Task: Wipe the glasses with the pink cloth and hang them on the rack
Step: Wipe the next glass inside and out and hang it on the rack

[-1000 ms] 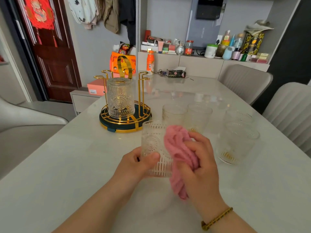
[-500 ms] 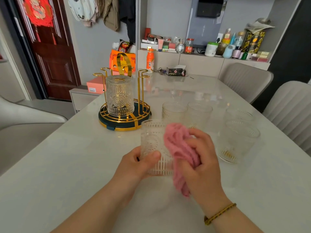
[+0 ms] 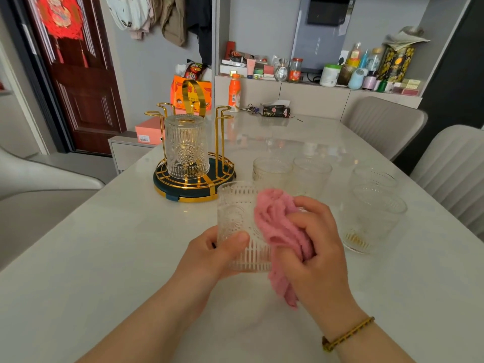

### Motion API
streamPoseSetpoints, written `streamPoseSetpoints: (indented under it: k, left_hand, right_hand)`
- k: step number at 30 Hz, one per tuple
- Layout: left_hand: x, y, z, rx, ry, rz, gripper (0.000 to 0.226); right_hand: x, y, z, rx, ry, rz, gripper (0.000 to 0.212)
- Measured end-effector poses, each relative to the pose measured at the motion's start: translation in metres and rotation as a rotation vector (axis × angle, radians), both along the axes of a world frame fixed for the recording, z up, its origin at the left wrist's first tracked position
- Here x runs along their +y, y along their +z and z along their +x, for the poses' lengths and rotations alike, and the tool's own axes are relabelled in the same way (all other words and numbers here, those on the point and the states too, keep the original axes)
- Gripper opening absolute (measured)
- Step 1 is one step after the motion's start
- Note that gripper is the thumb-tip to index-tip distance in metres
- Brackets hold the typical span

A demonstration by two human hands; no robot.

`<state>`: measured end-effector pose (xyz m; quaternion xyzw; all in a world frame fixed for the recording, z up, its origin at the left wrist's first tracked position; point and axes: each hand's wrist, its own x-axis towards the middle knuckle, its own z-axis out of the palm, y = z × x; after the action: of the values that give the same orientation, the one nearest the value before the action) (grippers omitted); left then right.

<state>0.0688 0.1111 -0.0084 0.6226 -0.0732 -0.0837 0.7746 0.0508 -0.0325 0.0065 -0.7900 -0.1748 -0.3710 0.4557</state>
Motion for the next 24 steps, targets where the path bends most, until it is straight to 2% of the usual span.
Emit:
streamPoseSetpoints:
  k: [2,6,9,13,15,18,20,24]
  left_hand:
    - [-0.001,0.0,-0.001,0.001,-0.047,-0.001,0.062]
    - [0.001,0.004,0.0,0.05,-0.088,-0.151,0.039]
    - [0.003,0.006,0.002,0.071,-0.062,-0.179,0.046]
    - [0.004,0.005,0.005,0.11,-0.016,-0.125,0.064]
    - [0.006,0.005,0.007,0.1,-0.027,-0.035,0.058]
    - [0.007,0.006,0.006,0.095,-0.061,0.045,0.039]
    - [0.006,0.005,0.007,0.077,-0.041,0.086,0.04]
    - [0.002,0.0,0.007,0.069,0.029,0.095,0.037]
  right_hand:
    - [-0.004,0.003,0.001,0.077,-0.003,0.169,0.008]
    - [-0.003,-0.004,0.005,0.422,0.113,0.457,0.017]
    - [0.002,-0.008,0.005,0.592,0.25,0.647,0.023]
    - [0.003,-0.008,0.004,0.56,0.25,0.631,0.015]
    - [0.002,-0.006,0.003,0.515,0.23,0.602,0.014]
    - [-0.001,-0.005,0.003,0.423,0.177,0.568,0.023]
    - [-0.002,-0.005,0.003,0.368,0.139,0.493,0.019]
    - [-0.001,-0.008,0.004,0.29,0.046,0.387,0.035]
